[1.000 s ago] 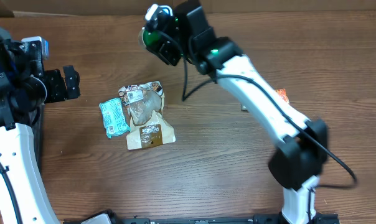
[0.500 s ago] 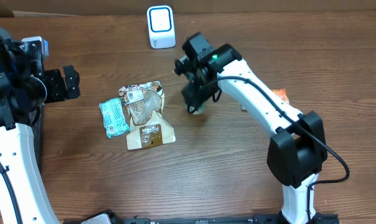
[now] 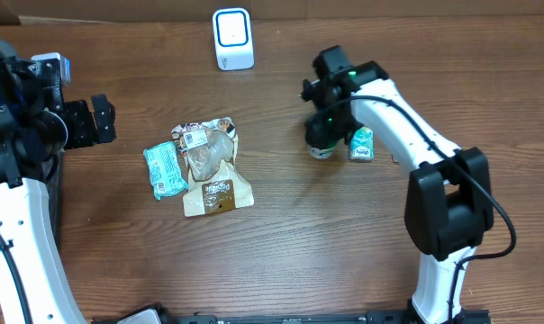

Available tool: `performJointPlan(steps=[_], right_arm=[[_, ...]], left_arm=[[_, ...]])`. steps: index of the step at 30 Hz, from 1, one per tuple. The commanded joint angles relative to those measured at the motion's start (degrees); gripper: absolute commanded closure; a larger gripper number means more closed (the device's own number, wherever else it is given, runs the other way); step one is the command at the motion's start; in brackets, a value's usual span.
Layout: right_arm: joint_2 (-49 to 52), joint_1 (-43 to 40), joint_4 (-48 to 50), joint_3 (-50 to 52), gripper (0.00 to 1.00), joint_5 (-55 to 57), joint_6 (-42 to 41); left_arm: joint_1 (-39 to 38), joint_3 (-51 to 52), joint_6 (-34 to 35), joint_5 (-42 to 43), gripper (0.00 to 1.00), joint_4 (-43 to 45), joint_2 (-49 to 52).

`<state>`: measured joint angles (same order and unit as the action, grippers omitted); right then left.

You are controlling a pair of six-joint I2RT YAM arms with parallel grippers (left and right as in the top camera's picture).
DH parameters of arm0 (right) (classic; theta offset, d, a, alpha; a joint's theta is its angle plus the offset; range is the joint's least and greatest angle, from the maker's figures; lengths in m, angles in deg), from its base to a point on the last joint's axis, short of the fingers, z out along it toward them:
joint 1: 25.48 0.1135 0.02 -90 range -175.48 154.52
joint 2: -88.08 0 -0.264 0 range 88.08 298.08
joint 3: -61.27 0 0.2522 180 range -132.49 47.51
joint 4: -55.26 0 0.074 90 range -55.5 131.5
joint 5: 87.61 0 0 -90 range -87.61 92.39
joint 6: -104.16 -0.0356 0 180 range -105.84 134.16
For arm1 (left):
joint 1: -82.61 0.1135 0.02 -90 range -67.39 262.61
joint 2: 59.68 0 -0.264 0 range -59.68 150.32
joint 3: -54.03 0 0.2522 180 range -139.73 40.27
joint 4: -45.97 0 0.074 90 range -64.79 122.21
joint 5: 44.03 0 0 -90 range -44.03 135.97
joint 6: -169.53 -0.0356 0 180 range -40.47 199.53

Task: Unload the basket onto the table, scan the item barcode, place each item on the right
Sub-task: 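Carry the jar right and place it beside the tissue packs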

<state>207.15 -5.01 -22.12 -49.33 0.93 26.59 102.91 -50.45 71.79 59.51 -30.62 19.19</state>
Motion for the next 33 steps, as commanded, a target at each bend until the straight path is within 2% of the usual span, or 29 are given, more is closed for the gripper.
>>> performJointPlan(steps=[1, 6, 15, 21, 24, 26, 29, 33], right_arm=[[0.5, -2.8, 0.2, 4.1, 0.54, 3.3, -0.7], [0.5, -6.1, 0.6, 6.4, 0.53, 9.0, -0.7], [0.5, -10.7, 0.1, 6.5, 0.53, 9.4, -0.7], [0.5, -11.6, -0.6, 6.5, 0.45, 9.3, -0.7], [0.5, -11.6, -1.7, 6.1, 0.37, 7.6, -0.7], [0.5, -11.6, -3.2, 4.4, 0.26, 6.0, -0.7], [-0.2, -11.6, -6.3, 0.6, 0.0, 2.9, -0.7], [-1.9, -11.5, -10.6, -6.4, 0.0, -0.6, -0.7]], left_arm=[[-0.1, -0.5, -1.3, 0.7, 0.01, 0.0, -0.1], [-0.1, -0.5, -1.3, 0.7, 0.01, 0.0, -0.1], [-0.1, -0.5, -1.3, 0.7, 0.01, 0.0, -0.1], [-0.1, -0.5, -1.3, 0.7, 0.0, 0.0, -0.1], [-0.1, -0.5, -1.3, 0.7, 0.0, 0.0, -0.1], [-0.1, -0.5, -1.3, 0.7, 0.01, 0.0, -0.1], [-0.1, -0.5, -1.3, 0.7, 0.0, 0.0, -0.1], [-0.1, -0.5, -1.3, 0.7, 0.0, 0.0, -0.1]])
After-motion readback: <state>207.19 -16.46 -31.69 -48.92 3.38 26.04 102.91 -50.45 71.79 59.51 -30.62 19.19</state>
